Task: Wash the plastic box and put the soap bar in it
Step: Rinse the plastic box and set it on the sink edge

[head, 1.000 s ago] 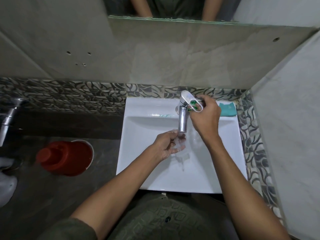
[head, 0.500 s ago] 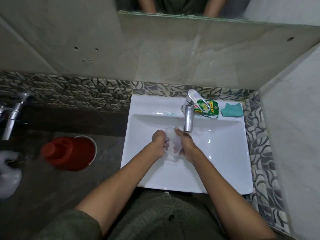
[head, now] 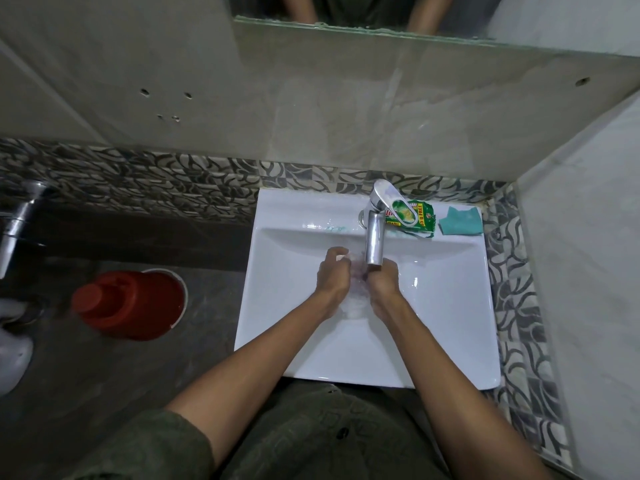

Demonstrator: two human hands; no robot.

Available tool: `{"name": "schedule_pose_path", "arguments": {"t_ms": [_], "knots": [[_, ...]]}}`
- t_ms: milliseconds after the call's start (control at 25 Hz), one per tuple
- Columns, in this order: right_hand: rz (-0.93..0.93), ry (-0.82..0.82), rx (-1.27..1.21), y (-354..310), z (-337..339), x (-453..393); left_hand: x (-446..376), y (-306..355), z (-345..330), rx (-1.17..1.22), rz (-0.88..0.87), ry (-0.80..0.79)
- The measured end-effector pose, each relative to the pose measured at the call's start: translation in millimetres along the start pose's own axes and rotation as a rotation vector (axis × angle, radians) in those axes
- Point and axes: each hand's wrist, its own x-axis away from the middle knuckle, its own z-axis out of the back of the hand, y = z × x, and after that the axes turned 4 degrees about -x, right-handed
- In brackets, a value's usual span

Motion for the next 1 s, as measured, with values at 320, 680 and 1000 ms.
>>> {"name": "schedule_pose_path", "arguments": {"t_ms": [320,680,1000], "knots": [[-0.238,-0.033,-0.484,11,33,-6,0,-6,-11,0.047,-0.272,-0.185],[-0.145,-0.098,-0.326,7,28,-6,-4,0,-14,0.018,-0.143,0.066],[0.137,-0.124,0.026,2,13,30,-7,-17,-10,0.16,-0.104,-0.101]]}}
